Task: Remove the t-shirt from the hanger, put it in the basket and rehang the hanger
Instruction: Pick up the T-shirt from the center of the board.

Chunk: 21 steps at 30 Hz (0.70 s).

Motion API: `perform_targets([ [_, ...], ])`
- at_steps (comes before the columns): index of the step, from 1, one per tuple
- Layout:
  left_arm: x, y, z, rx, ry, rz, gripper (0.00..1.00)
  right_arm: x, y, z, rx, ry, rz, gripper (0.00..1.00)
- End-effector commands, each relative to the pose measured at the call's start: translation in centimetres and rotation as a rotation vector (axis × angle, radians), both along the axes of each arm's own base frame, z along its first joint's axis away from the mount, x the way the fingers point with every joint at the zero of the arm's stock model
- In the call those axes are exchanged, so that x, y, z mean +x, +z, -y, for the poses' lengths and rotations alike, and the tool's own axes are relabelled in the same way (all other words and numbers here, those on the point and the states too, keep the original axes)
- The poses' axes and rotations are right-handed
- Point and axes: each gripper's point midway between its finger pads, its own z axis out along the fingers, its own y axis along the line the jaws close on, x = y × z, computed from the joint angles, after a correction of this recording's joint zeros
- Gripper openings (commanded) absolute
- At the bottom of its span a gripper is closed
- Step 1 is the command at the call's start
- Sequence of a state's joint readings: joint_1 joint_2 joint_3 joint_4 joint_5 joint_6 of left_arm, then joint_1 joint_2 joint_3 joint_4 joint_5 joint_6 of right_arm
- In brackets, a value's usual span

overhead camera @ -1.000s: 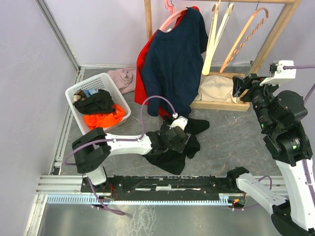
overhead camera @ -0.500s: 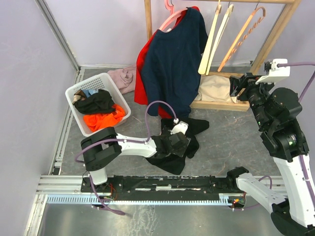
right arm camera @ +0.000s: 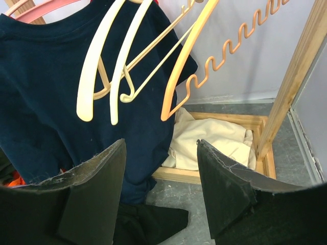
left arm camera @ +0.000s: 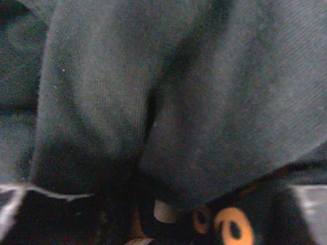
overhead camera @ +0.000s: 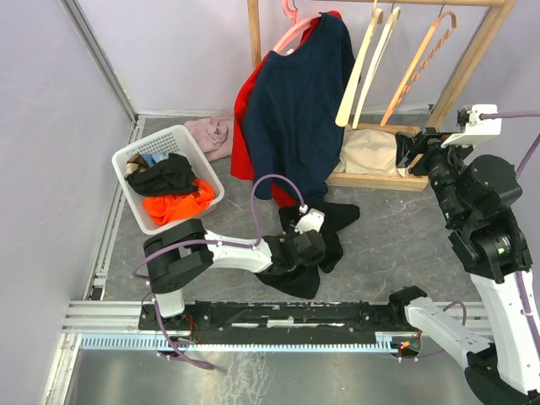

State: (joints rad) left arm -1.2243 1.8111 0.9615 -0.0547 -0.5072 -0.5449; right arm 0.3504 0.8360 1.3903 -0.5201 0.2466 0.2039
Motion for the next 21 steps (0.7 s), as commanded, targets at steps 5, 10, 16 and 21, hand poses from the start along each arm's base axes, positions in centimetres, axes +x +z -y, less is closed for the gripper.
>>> perform_targets([
  [5,-4.6,-5.4,-4.3,0.142,-0.015,-0.192,0.05,-0.5,1.4,0.2,0.021,-0.001,0.054,0.65],
  [10,-3.7,0.6,-4.2,0.134,0.014,-0.05,0.03,-0.6,1.4,0.1,0.031,0.005,0.056,0.65],
  [16,-2.8,10.0,-4.0,0.026,0.07,0.098,0.03,-0.9,1.7,0.1,0.04,0.012,0.064,0.65],
  [21,-1.9,16.1,-6.8,-0.052,0.161,0.193,0.03,-1.3,2.0,0.1,0.042,0.017,0.072,0.65],
])
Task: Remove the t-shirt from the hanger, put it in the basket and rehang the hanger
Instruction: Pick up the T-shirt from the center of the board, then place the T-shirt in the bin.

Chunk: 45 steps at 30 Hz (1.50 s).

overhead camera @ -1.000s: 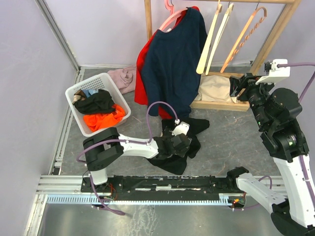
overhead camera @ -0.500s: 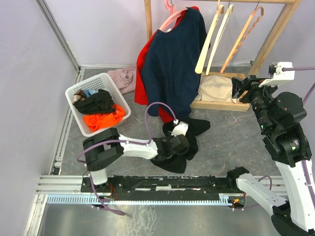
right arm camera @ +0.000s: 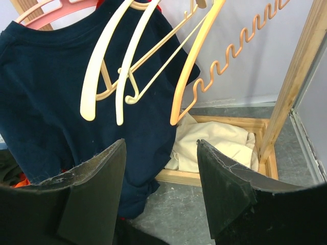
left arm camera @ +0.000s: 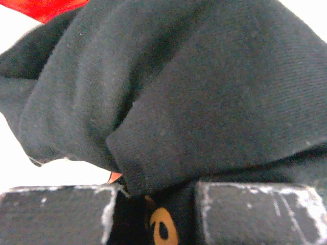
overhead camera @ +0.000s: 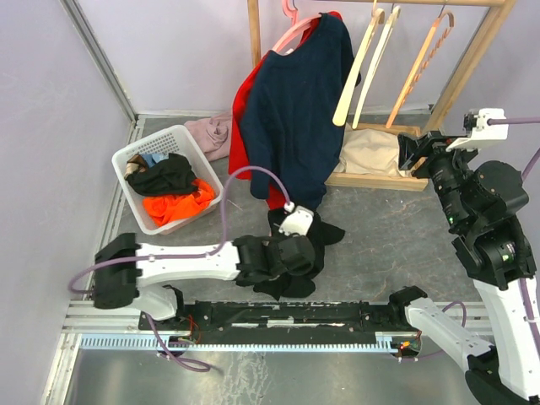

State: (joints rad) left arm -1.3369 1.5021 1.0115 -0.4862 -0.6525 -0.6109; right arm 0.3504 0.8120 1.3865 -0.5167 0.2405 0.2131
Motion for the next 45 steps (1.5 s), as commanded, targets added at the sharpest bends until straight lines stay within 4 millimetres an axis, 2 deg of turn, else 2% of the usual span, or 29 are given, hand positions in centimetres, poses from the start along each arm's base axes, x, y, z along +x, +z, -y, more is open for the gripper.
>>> perform_targets([
  [1,2.1,8.3,-3.0,-0.121,0.163,0.158,0.03,-0.5,1.5,0.0,0.026,0.011,0.05,0.65],
  [7,3.1,14.0,-7.1,-0.16,0.275,0.285,0.03,-0.5,1.6,-0.2,0.029,0.022,0.051,0.65],
  [16,4.0,20.9,-14.2,-0.214,0.495,0.476,0.03,-0.2,1.6,-0.5,0.029,0.03,0.051,0.65],
  [22,6.3,24.2,-17.9,-0.191,0.602,0.548,0.03,0.1,1.5,-0.9,0.033,0.045,0.048,0.65],
  [30,12.1,26.9,-23.2,-0.207,0.749,0.614,0.03,0.5,1.0,-1.3,0.032,0.057,0.036,0.65],
  [33,14.1,28.0,-24.4,-0.195,0.786,0.632,0.03,0.7,0.9,-1.4,0.029,0.058,0.03,0.65],
  [36,16.5,28.2,-25.9,-0.2,0.823,0.632,0.03,0.8,0.6,-1.3,0.025,0.055,0.026,0.65],
  [42,19.9,26.4,-30.5,-0.204,0.936,0.608,0.03,1.2,0.3,-1.4,0.014,0.053,0.017,0.65],
  [45,20.7,24.0,-32.2,-0.192,0.979,0.583,0.03,1.5,0.1,-1.5,0.008,0.053,0.011,0.65],
])
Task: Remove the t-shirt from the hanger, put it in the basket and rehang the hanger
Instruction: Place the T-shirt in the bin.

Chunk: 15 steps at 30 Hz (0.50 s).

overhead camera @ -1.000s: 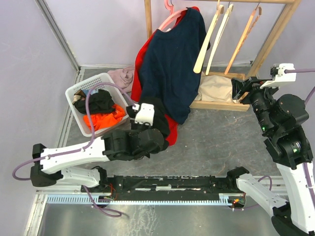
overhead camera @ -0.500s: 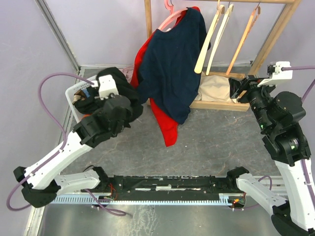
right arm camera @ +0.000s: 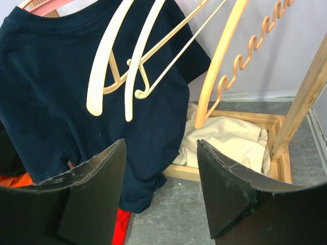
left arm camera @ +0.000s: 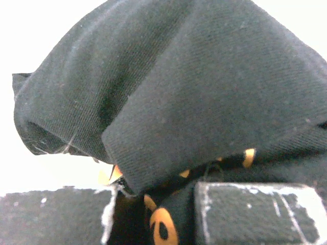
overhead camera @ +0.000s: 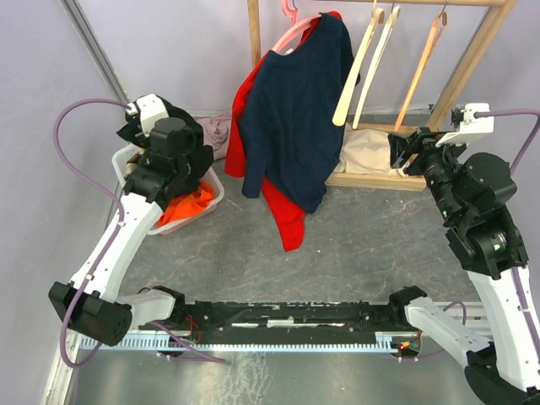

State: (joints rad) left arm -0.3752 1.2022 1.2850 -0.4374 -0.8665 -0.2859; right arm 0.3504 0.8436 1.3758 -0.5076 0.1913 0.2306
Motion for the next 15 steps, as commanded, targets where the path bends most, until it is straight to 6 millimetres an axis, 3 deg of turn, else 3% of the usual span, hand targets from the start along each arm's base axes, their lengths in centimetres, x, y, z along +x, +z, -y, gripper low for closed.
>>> perform_targets([
  [1,1.6,0.5,-1.7,-0.059,0.018,0.095,0.03,0.6,1.0,-0.2,0.001,0.003,0.039,0.65],
  [8,4.2,-7.7,-4.7,-0.149,0.063,0.002,0.03,1.3,0.7,-0.5,-0.004,0.008,0.027,0.65],
  [15,5.1,-15.4,-5.2,-0.206,0.083,-0.12,0.05,1.9,0.2,-0.9,-0.006,0.017,0.01,0.65],
])
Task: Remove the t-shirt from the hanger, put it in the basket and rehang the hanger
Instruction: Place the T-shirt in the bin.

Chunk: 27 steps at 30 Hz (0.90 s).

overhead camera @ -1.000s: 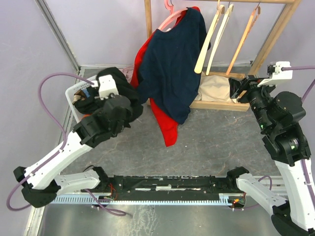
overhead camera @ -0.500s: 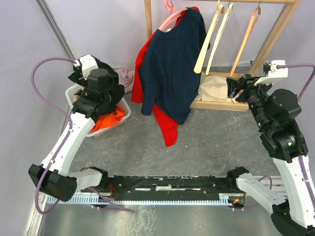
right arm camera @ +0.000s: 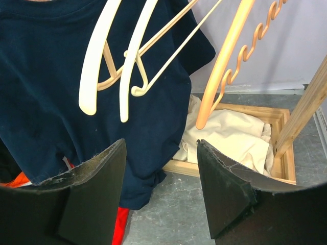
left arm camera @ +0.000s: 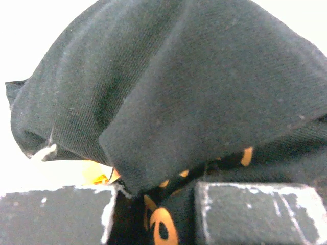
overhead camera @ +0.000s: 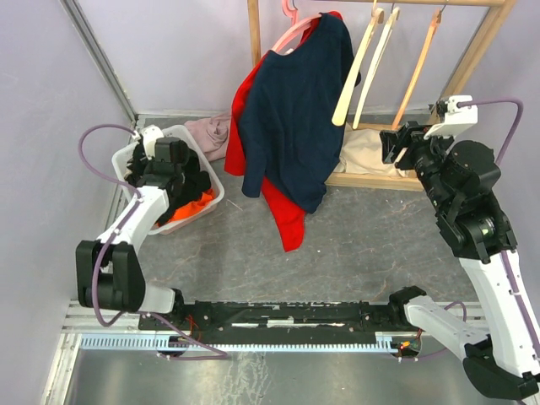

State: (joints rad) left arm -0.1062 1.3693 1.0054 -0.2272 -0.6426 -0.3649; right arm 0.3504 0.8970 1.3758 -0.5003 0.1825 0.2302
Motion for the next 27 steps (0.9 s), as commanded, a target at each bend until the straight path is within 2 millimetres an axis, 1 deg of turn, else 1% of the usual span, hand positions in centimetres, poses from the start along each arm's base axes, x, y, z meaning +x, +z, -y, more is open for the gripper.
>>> perform_targets([
  [1,2.1,-1.4,0.8,-0.114,-0.012,0.078,0.07,0.3,1.4,-0.2,0.01,0.008,0.051,0.65],
  [2,2.1,-2.1,0.9,-0.125,-0.022,0.063,0.1,0.3,1.3,-0.2,0.01,0.01,0.049,0.65],
  [3,2.1,-2.8,1.0,-0.133,-0.026,0.046,0.18,0.4,1.3,-0.3,0.011,0.011,0.047,0.65],
  [4,2.1,-3.2,1.0,-0.135,-0.024,0.035,0.32,0.4,1.3,-0.3,0.011,0.013,0.048,0.65],
  [5,2.1,-3.5,1.0,-0.135,-0.023,0.027,0.48,0.4,1.3,-0.4,0.014,0.017,0.048,0.65],
  [6,2.0,-3.5,0.9,-0.132,-0.019,0.021,0.58,0.5,1.3,-0.5,0.016,0.02,0.047,0.65],
  [7,1.9,-3.5,0.8,-0.13,-0.014,0.017,0.66,0.5,1.3,-0.5,0.017,0.023,0.047,0.65],
  [8,1.9,-3.3,0.8,-0.129,-0.011,0.018,0.71,0.5,1.3,-0.6,0.018,0.026,0.047,0.65],
  [10,1.8,-2.4,0.8,-0.129,-0.013,0.034,0.76,0.6,1.3,-0.8,0.022,0.032,0.047,0.65],
  [12,1.6,-1.1,0.8,-0.127,-0.017,0.058,0.79,0.7,1.3,-0.9,0.025,0.037,0.046,0.65],
  [16,1.1,2.3,1.5,-0.127,-0.057,0.105,0.81,0.9,1.2,-1.3,0.035,0.049,0.043,0.65],
  [19,0.8,4.4,3.2,-0.12,-0.113,0.11,0.82,1.1,1.2,-1.5,0.042,0.056,0.042,0.65],
  [20,0.7,4.9,3.9,-0.113,-0.13,0.108,0.92,1.2,1.1,-1.6,0.042,0.059,0.039,0.65],
  [21,0.5,5.3,4.9,-0.102,-0.153,0.102,1.0,1.2,1.1,-1.7,0.045,0.063,0.04,0.65],
  [24,0.2,6.3,6.7,-0.085,-0.194,0.09,0.99,1.2,1.1,-1.9,0.049,0.075,0.039,0.65],
  [27,-0.1,7.4,7.4,-0.08,-0.213,0.096,0.99,1.1,1.3,-2.0,0.051,0.081,0.042,0.65],
])
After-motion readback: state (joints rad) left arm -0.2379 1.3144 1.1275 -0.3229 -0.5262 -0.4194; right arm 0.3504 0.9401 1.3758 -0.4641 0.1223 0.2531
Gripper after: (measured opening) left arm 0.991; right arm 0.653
